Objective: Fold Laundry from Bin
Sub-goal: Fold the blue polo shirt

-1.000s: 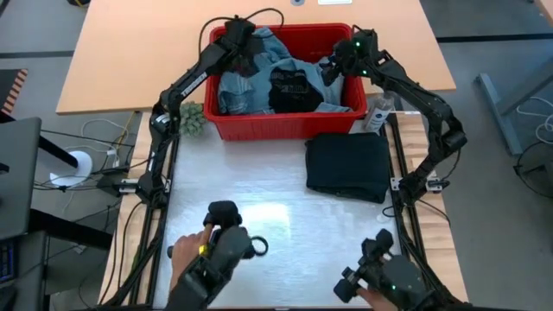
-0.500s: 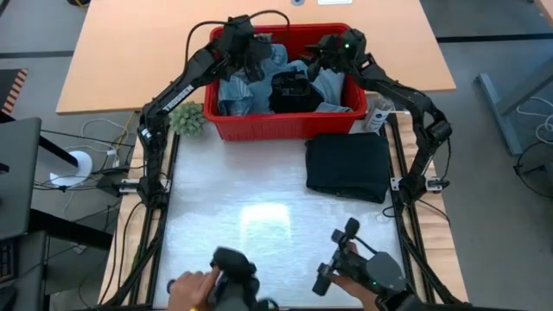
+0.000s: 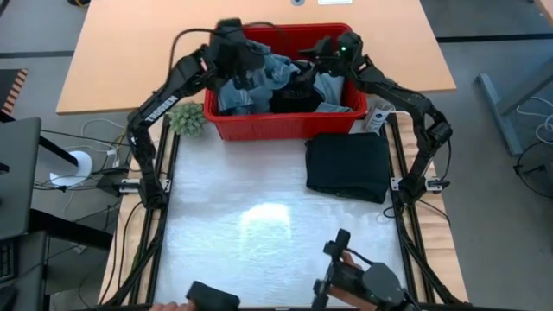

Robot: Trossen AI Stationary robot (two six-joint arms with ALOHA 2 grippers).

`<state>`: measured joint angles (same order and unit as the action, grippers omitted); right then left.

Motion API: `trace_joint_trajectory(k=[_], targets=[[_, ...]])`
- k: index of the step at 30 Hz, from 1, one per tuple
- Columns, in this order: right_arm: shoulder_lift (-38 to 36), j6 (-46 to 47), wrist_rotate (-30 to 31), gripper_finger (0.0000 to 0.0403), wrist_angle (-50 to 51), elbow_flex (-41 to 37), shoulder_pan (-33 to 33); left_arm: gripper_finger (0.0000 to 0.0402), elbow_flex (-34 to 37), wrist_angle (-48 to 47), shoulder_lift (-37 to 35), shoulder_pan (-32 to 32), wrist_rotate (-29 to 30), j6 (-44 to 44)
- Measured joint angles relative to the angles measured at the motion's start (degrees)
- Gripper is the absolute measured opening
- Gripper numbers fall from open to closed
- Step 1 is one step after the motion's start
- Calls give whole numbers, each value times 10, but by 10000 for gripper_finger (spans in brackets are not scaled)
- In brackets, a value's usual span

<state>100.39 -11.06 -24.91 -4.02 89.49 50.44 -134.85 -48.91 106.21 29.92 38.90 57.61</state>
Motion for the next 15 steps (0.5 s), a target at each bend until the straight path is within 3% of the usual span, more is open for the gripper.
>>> trace_joint_trajectory(k=[3,8,15], targets=[[-24,-37,-35,223,14,1,-9,0,0,53,-4,14,12,38],[-27,-135,-35,223,34,0,-27,0,0,159,-11,16,45,107],[-25,-131,28,223,8,0,-39,0,-1,290,-31,-3,55,191]])
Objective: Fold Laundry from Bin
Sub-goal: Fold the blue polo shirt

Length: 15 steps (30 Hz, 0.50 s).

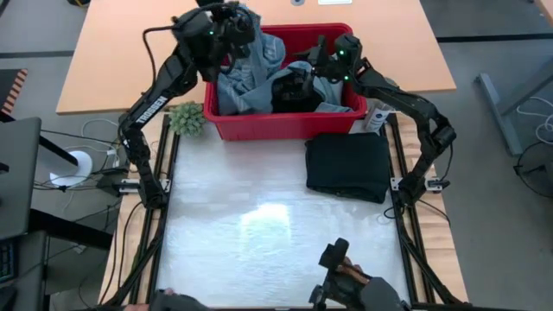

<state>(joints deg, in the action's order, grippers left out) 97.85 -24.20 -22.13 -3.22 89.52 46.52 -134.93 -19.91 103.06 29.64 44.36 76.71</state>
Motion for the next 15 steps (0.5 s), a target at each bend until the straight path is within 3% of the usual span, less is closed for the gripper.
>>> trace_joint_trajectory(k=[6,11,15], targets=[[0,80,9,223,-43,0,-1,0,-1,88,-7,-12,-28,-8],[0,80,12,223,-51,0,-29,0,-1,114,-3,-18,-52,-18],[0,78,14,223,-55,0,-57,0,-1,123,-1,-19,-86,-74]])
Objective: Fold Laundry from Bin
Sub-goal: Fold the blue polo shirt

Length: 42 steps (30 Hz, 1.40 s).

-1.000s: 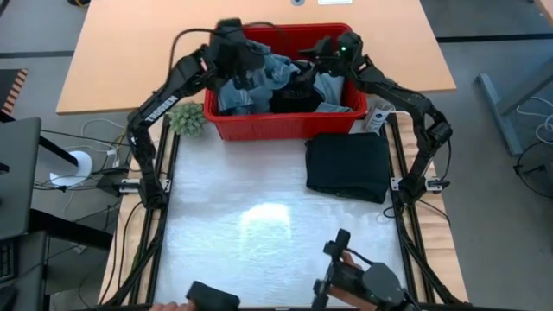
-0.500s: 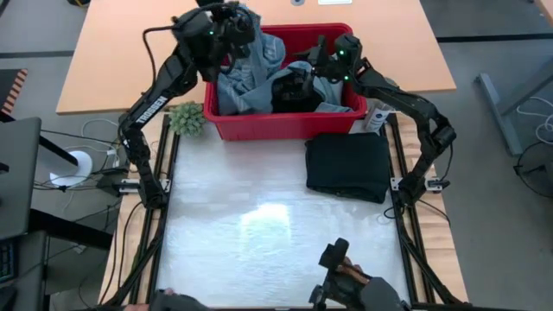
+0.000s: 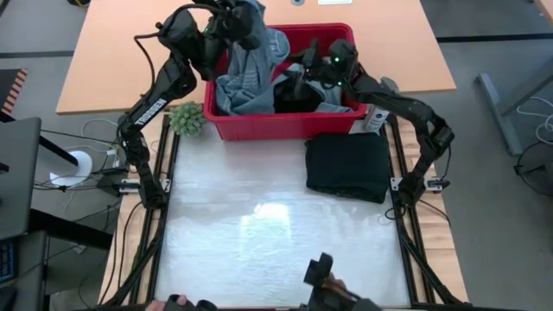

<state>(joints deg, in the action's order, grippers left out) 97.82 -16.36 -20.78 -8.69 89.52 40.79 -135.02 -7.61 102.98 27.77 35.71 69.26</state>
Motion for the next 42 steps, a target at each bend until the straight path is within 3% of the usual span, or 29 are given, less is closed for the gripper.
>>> trace_joint_trajectory(k=[6,20,23,27,28,33,42], targets=[[5,0,63,223,-12,0,-31,0,2,11,2,5,-11,-28],[95,35,64,218,-131,5,-31,0,2,53,2,-28,-11,-25],[95,39,59,171,-109,24,-32,0,2,52,2,-27,-10,-29],[95,10,52,36,-50,65,-33,0,2,53,2,-27,-10,-25],[95,2,47,25,-35,78,-33,0,2,53,2,-28,-10,-21],[88,-29,43,24,58,166,-32,0,2,70,2,-27,-15,60],[36,-117,65,24,197,345,-33,0,2,234,2,-27,-28,207]])
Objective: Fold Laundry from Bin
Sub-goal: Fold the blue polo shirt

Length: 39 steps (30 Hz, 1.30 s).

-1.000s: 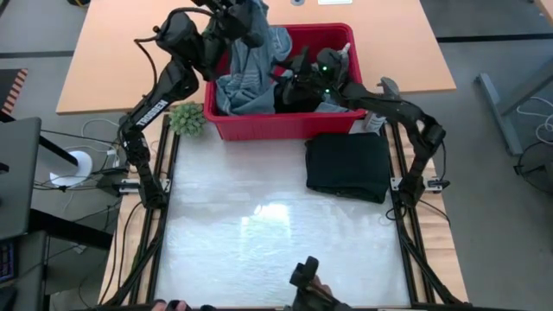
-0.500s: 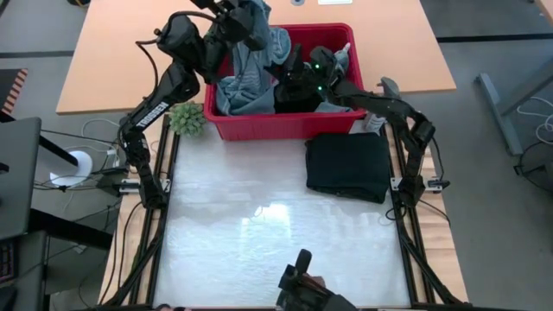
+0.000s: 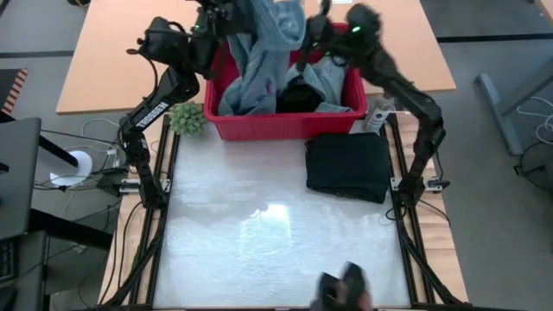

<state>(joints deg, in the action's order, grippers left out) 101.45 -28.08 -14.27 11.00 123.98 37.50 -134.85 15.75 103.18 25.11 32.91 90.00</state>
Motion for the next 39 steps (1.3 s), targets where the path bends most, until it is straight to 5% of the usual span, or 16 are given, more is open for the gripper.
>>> trace_joint_trajectory(k=[8,15,22,32,39], targets=[[-60,-10,35,24,86,102,-20,0,-1,61,-13,-2,-70,102],[-123,-39,38,24,75,107,-99,0,-1,92,-49,-12,-198,78],[-155,-25,35,24,88,107,-204,0,-1,53,-95,-37,-260,-223],[-177,32,40,24,164,107,-398,0,-1,-273,-192,-99,-334,-523],[-155,147,118,24,317,107,-515,0,-2,-453,-237,-110,-504,-701]])
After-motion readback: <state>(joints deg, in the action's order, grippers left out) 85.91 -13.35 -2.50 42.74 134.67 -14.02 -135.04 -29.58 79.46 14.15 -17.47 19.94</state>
